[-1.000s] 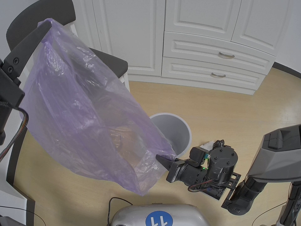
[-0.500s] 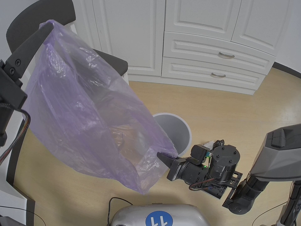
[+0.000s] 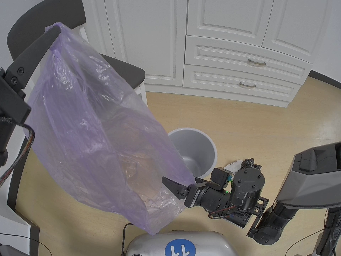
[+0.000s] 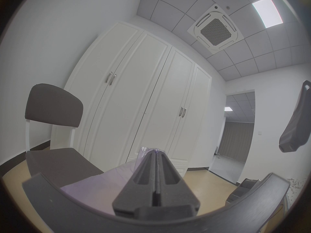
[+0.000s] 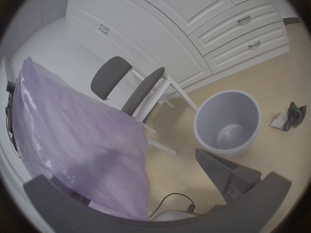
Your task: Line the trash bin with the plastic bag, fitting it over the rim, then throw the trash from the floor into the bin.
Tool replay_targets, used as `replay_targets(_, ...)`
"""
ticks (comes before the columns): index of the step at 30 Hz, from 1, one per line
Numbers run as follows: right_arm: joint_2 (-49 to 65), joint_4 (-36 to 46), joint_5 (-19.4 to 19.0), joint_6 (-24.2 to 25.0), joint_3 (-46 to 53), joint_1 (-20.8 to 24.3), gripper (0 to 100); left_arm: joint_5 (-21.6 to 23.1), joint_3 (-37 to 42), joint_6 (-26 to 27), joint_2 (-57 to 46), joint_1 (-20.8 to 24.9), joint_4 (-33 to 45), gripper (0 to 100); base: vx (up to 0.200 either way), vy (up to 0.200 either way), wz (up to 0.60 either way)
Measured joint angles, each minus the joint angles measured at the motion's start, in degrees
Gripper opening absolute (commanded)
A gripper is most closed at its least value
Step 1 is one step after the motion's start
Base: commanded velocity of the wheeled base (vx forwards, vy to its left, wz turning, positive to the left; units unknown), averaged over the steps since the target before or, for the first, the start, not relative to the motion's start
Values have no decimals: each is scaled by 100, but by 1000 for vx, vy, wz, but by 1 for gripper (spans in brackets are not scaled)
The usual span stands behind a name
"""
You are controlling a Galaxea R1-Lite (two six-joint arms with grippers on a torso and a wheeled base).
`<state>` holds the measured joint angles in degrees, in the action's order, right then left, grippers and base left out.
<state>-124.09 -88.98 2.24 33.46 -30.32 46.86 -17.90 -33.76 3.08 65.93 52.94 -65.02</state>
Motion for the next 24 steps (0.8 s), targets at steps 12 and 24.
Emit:
replay_targets(12, -20, 2, 11, 6, -2, 33, 0, 0, 0, 0, -13, -2, 0, 0, 0, 0, 0)
replay_targets(24, 502, -2, 76, -506, 55, -127, 0, 6, 68, 0, 55, -5, 24, 0, 0, 0, 0)
